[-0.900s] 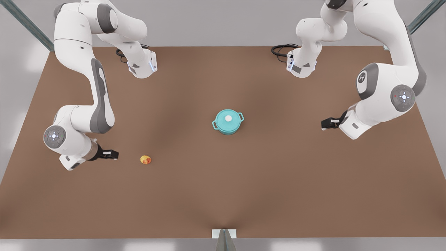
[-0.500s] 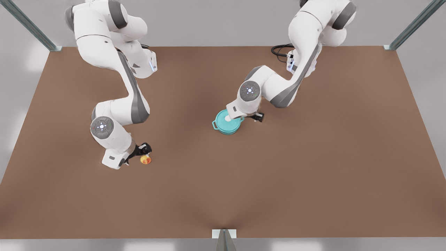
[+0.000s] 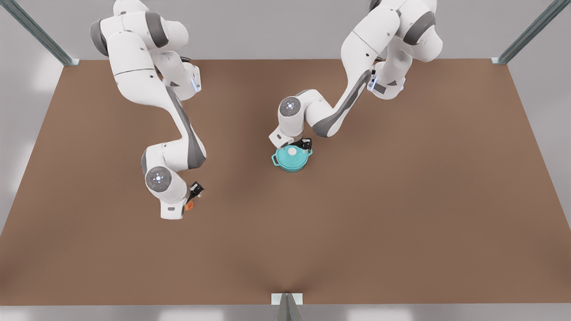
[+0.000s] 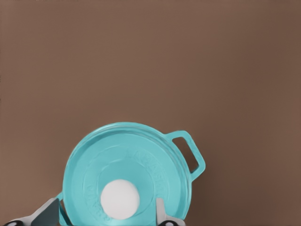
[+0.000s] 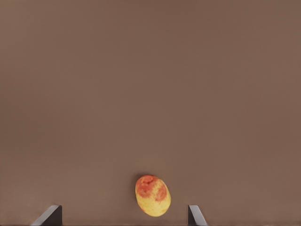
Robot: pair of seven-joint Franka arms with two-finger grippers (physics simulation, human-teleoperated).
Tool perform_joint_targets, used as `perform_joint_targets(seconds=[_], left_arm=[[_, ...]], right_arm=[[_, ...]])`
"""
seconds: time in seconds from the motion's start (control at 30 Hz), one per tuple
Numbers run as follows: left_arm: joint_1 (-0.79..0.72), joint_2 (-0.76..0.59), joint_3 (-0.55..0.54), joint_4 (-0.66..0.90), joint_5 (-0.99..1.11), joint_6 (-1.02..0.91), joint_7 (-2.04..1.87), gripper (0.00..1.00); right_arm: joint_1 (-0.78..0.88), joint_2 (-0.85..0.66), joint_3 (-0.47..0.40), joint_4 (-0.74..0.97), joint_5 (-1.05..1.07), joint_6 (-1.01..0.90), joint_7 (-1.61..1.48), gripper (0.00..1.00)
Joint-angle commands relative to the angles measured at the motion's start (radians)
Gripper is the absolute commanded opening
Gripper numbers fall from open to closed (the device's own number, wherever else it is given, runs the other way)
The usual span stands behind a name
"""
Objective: Open the pot lid and put the potato into the pot
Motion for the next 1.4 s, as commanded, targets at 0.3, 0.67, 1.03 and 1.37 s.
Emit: perform_joint_targets(seconds=[0.3, 0.67, 1.03, 1.37], left_arm=[[-0.003, 0.027, 0.004, -0.018, 0.037, 0.126, -0.43, 1.0], [-0.014, 0.052, 0.002, -0.026, 0.037, 0.127, -0.439, 0.85], [0.061, 0.044, 0.005, 0.097, 0.037, -0.015, -0.317, 0.25], [0.436, 0.319, 0.088, 0.349, 0.034, 0.061, 0.326, 0.26]], right_arm=[[-0.041, 0.018, 0.0, -0.128, 0.0, 0.21, -0.306, 1.0], [-0.063, 0.046, 0.0, -0.2, 0.0, 0.319, -0.368, 1.0], [-0.075, 0.089, 0.0, -0.21, -0.002, 0.415, -0.393, 1.0], [-0.083, 0.118, 0.0, -0.221, -0.014, 0.451, -0.395, 1.0]])
